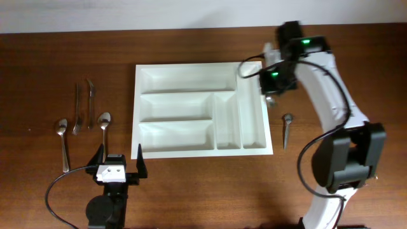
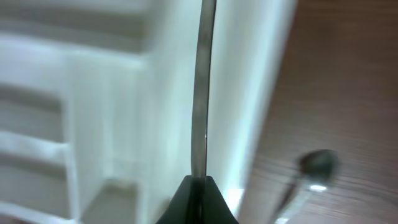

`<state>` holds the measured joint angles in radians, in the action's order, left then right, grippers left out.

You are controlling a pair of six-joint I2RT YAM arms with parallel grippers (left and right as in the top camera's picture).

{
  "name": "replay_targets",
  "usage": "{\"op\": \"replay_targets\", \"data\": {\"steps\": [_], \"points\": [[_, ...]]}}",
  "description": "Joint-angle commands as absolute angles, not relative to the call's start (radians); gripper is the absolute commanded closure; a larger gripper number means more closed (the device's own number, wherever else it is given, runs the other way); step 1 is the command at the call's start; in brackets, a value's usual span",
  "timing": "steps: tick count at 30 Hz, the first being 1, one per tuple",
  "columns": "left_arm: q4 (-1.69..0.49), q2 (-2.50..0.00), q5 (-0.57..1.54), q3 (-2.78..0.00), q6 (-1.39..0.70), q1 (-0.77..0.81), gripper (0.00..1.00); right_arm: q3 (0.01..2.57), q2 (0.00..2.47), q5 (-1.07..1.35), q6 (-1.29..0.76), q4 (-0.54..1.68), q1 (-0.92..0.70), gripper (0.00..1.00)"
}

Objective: Pack container
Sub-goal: 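Carry the spoon with the right gripper and lower it into the tray's right compartment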

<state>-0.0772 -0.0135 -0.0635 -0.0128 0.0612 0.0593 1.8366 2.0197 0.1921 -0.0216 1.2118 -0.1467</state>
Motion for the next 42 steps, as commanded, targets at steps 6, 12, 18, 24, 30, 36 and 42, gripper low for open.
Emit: {"op": "replay_targets", "data": {"steps": [6,12,18,24,30,36,42], "points": [[-0.076,-0.006,-0.075,-0.009,0.077,0.055,0.01,1.850,2.016,0.213,-0.163,1.214,-0.294,0.96],[-0.076,-0.006,-0.075,-0.009,0.077,0.055,0.01,1.790,2.017,0.213,-0.200,1.170,-0.364,0.96],[-0.076,-0.006,-0.075,-0.009,0.077,0.055,0.01,1.679,2.017,0.199,-0.245,1.080,-0.405,0.96],[-0.076,-0.006,-0.075,-0.009,0.077,0.055,0.01,1.652,2.017,0.199,-0.245,1.066,-0.399,0.96],[-0.076,-0.006,-0.075,-0.009,0.077,0.055,0.01,1.652,2.017,0.199,-0.245,1.066,-0.399,0.96],[-0.076,-0.006,-0.075,-0.009,0.077,0.055,0.01,1.653,2.017,0.176,-0.245,1.066,-0.393,0.72],[-0.076,-0.006,-0.075,-0.009,0.077,0.055,0.01,1.701,1.996,0.142,-0.244,1.156,-0.270,0.44]]}}
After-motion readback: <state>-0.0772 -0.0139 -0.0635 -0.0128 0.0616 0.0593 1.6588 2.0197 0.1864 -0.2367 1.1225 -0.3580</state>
